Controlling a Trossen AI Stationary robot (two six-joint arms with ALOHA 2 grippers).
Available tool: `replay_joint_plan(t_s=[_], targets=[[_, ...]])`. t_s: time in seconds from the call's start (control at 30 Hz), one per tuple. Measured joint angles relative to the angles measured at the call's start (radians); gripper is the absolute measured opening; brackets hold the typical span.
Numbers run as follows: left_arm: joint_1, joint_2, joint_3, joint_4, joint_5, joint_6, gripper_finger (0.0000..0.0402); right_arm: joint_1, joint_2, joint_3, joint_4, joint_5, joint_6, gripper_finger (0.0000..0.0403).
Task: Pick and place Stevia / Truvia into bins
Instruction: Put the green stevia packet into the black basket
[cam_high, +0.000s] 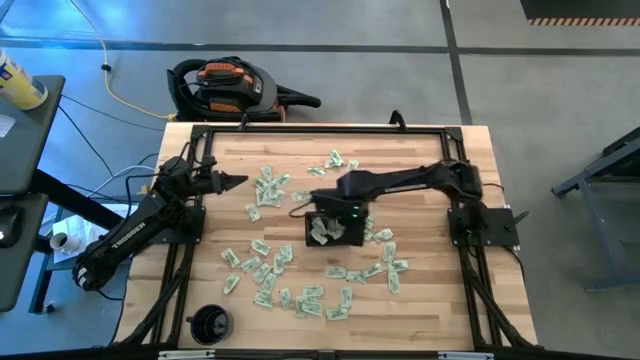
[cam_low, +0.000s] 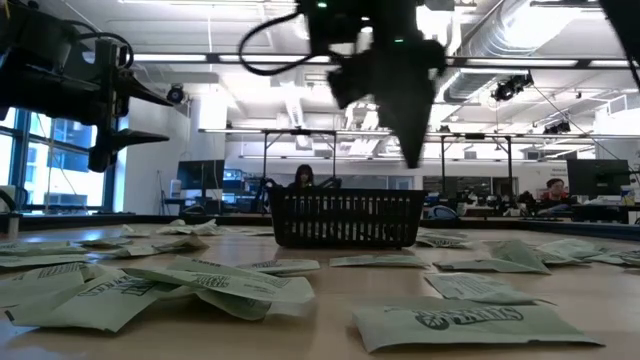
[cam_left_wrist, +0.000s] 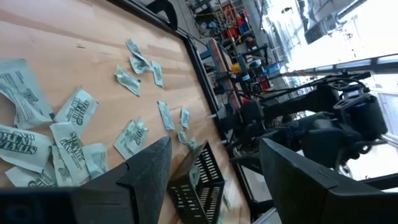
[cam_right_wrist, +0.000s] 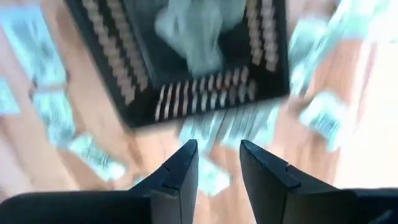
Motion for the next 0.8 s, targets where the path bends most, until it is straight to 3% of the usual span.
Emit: replay_joint_plan(t_s=[0.17, 0.3, 0.63, 0.8], targets=[[0.000, 0.000, 0.000, 0.000, -0.001, 0.016, 0.0278, 0.011, -0.173, -0.281, 0.149, -0.022, 0.086, 0.0111], [0.000, 0.000, 0.000, 0.000, -0.001, 0.016, 0.0278, 0.021, -0.243, -0.422, 0.275, -0.058, 0.076, 0.0119], [0.000, 0.000, 0.000, 0.000, -0.015, -0.012, 0.0278, 0.019, -0.235, -0.592, 0.388, -0.017, 0.038, 0.0247], [0.000, 0.000, 0.000, -0.001, -0.063, -0.016, 0.0278, 0.019, -0.235, -0.650, 0.464, -0.005, -0.017, 0.0275]])
